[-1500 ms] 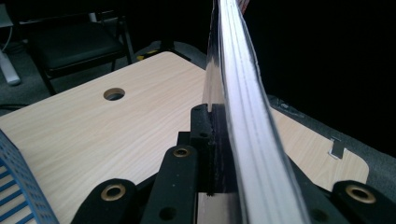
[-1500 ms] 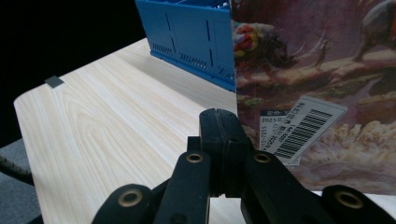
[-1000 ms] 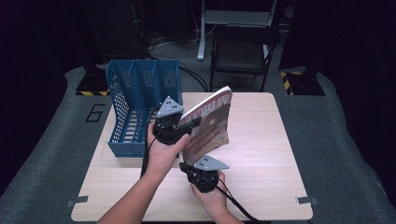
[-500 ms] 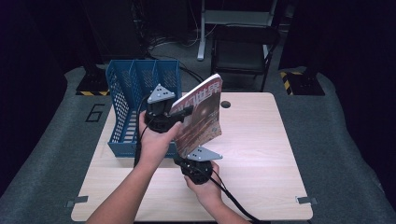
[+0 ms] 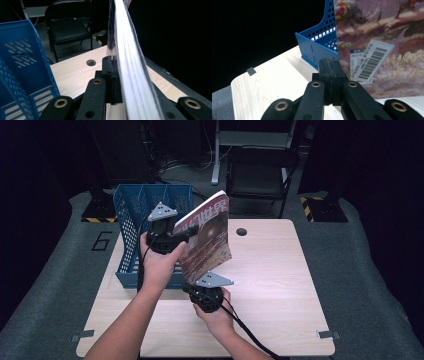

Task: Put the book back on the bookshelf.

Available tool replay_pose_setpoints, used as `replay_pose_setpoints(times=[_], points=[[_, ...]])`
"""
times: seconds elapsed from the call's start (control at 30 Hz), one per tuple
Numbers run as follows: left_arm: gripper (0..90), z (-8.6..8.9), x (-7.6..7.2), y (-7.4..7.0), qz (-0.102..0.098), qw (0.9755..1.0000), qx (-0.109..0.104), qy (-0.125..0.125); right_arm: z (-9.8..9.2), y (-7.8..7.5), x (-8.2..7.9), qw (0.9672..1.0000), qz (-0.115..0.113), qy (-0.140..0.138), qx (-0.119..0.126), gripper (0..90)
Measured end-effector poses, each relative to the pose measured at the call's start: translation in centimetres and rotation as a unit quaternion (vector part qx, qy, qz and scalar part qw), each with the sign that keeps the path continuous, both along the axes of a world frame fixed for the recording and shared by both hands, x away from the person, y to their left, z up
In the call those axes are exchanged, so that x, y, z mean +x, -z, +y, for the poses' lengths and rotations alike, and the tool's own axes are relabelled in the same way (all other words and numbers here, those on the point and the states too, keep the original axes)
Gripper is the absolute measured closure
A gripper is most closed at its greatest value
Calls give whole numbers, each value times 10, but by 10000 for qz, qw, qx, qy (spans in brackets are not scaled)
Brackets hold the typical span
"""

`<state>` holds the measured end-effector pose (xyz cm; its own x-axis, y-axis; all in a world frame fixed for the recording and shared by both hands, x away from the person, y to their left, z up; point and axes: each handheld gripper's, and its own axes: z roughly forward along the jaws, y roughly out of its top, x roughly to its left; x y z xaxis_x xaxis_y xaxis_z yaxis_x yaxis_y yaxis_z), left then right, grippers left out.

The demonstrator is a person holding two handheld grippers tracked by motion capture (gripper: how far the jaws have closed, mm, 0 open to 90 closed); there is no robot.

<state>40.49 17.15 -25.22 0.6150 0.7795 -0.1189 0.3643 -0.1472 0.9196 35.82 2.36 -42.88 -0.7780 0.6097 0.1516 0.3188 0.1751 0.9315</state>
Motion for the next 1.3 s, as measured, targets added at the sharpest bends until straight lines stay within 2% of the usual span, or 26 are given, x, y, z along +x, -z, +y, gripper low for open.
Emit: replay_pose_setpoints(times=[0.2, 0.43, 0.67, 0.77, 0.9, 1.03, 1.17, 1.27, 1.3], points=[[842, 5, -1, -5, -18, 10000, -38, -30, 3, -2, 0, 10000, -10, -30, 40, 900], [842, 13, -1, -12, -73, 9999, 24, -142, 7, -6, -1, 9999, 13, -84, 55, 893], [842, 23, 2, -14, -95, 9995, 53, -287, 4, -10, -2, 9998, -125, -141, 32, 877], [842, 29, 2, -15, -61, 9995, -1, -313, 1, -9, -2, 9999, -115, -123, 20, 837], [842, 38, 2, -18, -91, 9991, 31, -406, -3, -8, -2, 9997, -190, -101, -62, 791], [842, 48, 1, -21, -159, 9987, 41, -492, -9, -7, -5, 9998, -131, -104, -68, 705], [842, 58, 1, -24, -221, 9977, -29, -645, -15, -3, -9, 9995, -183, -119, -231, 656], [842, 63, 1, -25, -244, 9974, 3, -675, -19, -1, -11, 9992, -207, -95, -322, 624], [842, 65, 0, -25, -249, 9971, -12, -722, -24, 2, -13, 9987, -226, -62, -450, 602]])
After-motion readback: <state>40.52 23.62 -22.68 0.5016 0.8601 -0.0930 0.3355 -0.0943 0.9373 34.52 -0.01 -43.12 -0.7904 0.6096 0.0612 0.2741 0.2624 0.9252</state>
